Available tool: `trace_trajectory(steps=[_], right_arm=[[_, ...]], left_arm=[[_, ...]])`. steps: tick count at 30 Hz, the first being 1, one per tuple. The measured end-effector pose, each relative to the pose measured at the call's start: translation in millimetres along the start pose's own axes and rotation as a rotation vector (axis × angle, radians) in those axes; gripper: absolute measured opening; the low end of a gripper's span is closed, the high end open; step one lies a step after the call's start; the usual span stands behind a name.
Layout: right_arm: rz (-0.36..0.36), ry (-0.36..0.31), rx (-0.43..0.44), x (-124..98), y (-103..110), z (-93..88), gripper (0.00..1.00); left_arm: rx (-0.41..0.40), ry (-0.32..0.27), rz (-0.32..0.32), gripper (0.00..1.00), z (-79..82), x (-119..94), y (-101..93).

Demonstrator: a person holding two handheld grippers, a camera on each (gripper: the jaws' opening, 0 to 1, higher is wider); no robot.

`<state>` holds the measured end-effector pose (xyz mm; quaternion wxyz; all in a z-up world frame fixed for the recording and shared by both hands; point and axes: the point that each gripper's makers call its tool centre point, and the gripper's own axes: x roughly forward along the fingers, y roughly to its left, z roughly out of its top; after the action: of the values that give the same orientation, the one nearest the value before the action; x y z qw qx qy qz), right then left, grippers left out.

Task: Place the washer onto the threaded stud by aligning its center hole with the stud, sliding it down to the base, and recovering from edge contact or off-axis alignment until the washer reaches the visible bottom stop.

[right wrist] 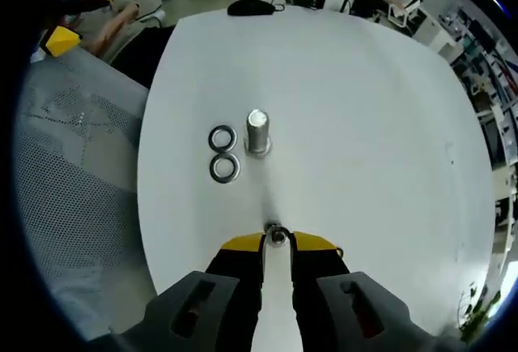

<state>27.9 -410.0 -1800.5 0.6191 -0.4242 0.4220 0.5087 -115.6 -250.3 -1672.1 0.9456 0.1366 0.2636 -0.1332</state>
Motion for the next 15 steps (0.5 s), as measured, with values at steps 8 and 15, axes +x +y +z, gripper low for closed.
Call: trace_trajectory(steps=[8, 15], right_arm=[[0.011, 0.017, 0.006, 12, 3, -4.1, 0.13], [0.031, 0.04, 0.001, 27, 3, -8.9, 0.13]], left_arm=[[-0.01, -0.016, 0.007, 0.22, 2.8, -1, 1.5], [-0.011, -0.007, 0.012, 0.22, 1.0, -1, 2.5]])
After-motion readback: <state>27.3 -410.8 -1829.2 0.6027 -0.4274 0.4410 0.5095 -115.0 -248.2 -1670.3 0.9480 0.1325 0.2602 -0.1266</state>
